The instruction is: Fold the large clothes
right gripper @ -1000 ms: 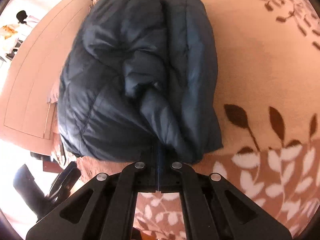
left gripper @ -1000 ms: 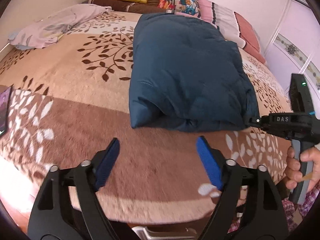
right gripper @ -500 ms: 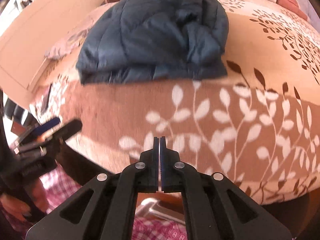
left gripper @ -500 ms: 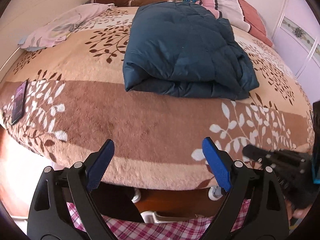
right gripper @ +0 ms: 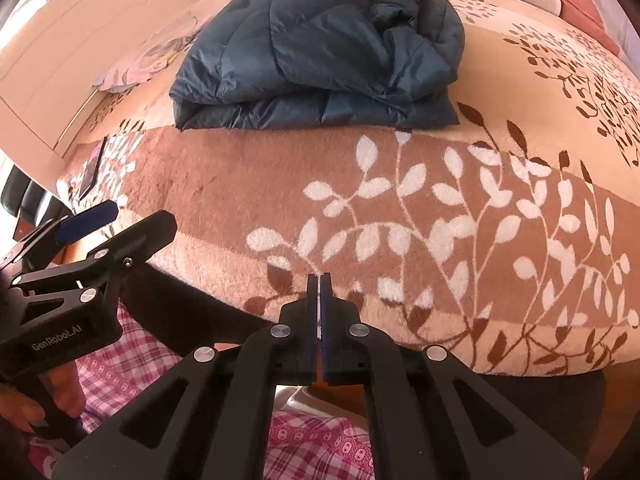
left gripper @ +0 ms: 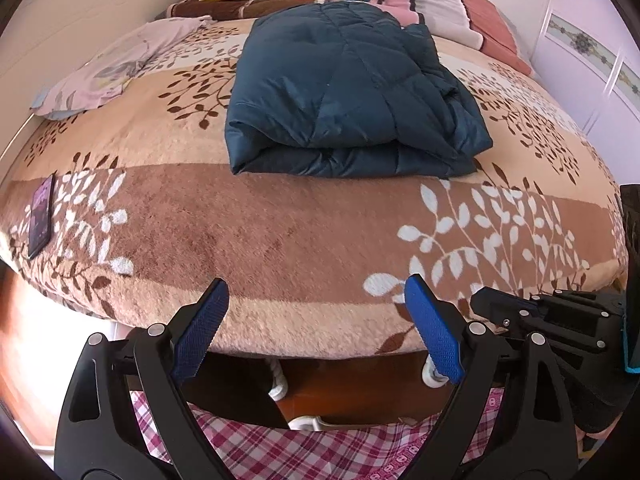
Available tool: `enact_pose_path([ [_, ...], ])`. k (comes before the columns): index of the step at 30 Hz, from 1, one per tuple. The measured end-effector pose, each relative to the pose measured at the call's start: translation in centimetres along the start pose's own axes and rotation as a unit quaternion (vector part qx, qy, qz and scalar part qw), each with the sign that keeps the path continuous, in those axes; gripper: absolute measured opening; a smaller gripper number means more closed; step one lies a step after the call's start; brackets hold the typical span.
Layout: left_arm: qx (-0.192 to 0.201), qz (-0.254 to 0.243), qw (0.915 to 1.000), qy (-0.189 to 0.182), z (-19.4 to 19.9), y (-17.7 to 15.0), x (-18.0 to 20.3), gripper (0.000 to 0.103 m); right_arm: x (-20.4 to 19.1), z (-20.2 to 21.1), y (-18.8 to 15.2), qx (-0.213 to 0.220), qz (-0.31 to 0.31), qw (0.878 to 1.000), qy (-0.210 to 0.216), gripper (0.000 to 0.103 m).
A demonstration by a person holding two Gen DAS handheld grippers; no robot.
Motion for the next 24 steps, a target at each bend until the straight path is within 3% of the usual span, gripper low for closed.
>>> enact_pose_path([
  [17, 0.009, -0.002, 1.0000, -0.003, 0.78, 0.04, 0.31, 0.089, -0.31, 0.36, -0.93, -0.004, 0.003, 1.000, -0.017, 0.001],
  [24, 0.011, 0.012, 0.9999, 0.002, 0.74, 0.07, 0.08, 0.094, -0.26, 0.07, -1.08, -0.007, 0.010, 1.000, -0.015, 0.001],
])
Point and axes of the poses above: each gripper's, at about its wrist camera, not at the fingertips, and z roughly against the way its jaws point, x to its right, y to its top, the point moved 3 cm from there along -z, roughly the way its jaws point, and after that the axes turned 11 degrees about -z, right-handed, at the moved point
